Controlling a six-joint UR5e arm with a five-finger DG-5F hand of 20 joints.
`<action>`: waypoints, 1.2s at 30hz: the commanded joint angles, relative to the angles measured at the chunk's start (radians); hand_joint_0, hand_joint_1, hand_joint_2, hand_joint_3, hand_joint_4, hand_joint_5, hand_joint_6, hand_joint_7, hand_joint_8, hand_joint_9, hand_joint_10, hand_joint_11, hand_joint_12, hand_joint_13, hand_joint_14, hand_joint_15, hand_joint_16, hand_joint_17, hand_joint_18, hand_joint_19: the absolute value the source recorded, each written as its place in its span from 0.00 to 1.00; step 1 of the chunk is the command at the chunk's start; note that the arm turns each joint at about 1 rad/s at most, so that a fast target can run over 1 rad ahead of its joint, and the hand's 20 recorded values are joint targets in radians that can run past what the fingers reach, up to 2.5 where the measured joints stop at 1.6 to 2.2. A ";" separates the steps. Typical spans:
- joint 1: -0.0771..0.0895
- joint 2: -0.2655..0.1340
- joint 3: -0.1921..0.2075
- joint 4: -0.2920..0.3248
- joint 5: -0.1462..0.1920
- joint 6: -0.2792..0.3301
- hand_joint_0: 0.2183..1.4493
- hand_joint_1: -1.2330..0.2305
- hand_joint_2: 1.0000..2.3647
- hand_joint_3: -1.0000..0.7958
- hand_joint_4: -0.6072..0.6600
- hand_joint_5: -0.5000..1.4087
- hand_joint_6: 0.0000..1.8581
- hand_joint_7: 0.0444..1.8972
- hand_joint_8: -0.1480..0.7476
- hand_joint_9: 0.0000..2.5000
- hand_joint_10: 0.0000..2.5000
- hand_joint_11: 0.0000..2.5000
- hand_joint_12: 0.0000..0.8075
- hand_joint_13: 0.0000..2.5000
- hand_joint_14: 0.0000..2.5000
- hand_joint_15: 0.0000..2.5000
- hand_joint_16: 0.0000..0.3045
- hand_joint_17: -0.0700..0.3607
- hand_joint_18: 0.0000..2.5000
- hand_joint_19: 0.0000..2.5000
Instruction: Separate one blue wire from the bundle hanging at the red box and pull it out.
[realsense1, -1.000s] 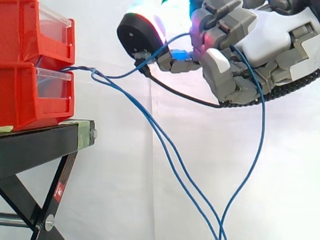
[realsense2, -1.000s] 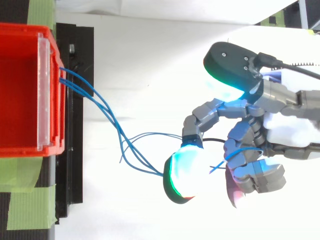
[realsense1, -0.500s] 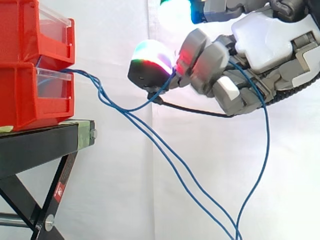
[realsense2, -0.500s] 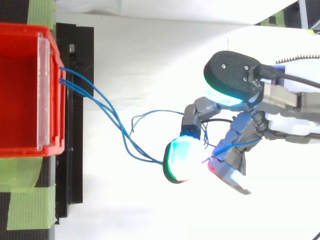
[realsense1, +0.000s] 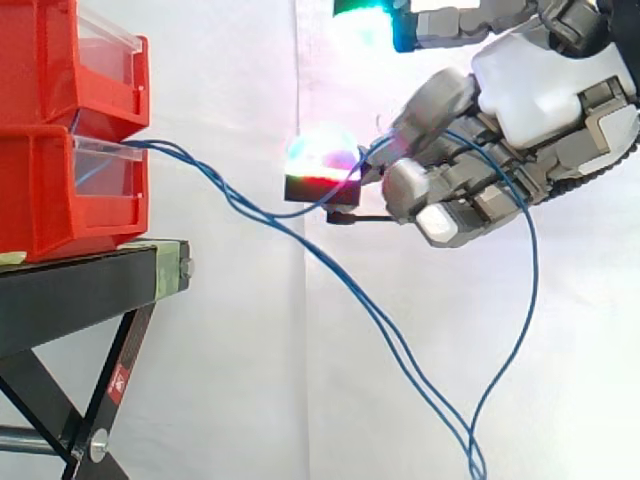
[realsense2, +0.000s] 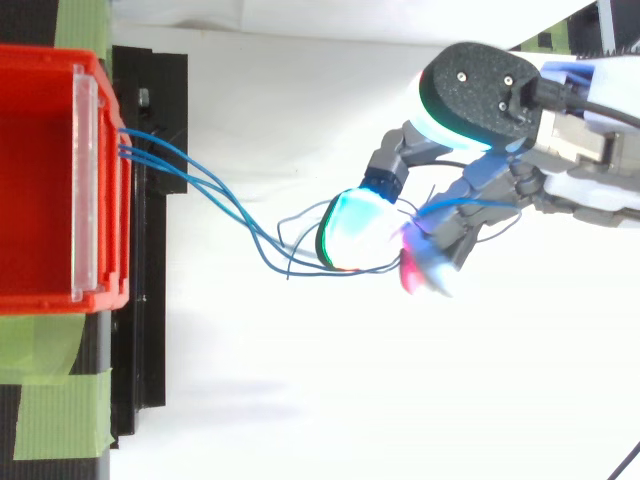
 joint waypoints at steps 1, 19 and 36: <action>0.000 0.000 0.000 -0.006 0.005 -0.010 0.17 0.72 0.00 0.28 0.71 0.17 0.27 0.53 0.52 0.39 0.50 0.51 0.60 0.40 0.11 0.55 0.21 0.50 0.32 0.30; 0.000 -0.001 0.000 0.003 0.007 -0.191 0.18 0.67 0.00 0.28 0.71 0.18 0.27 0.55 0.51 0.38 0.72 0.48 0.58 0.38 0.35 0.52 0.21 0.49 0.34 0.31; -0.006 0.000 0.001 0.005 0.027 -0.399 0.17 0.63 0.00 0.28 0.71 0.19 0.27 0.59 0.53 0.37 0.86 0.44 0.57 0.40 0.38 0.50 0.21 0.50 0.37 0.31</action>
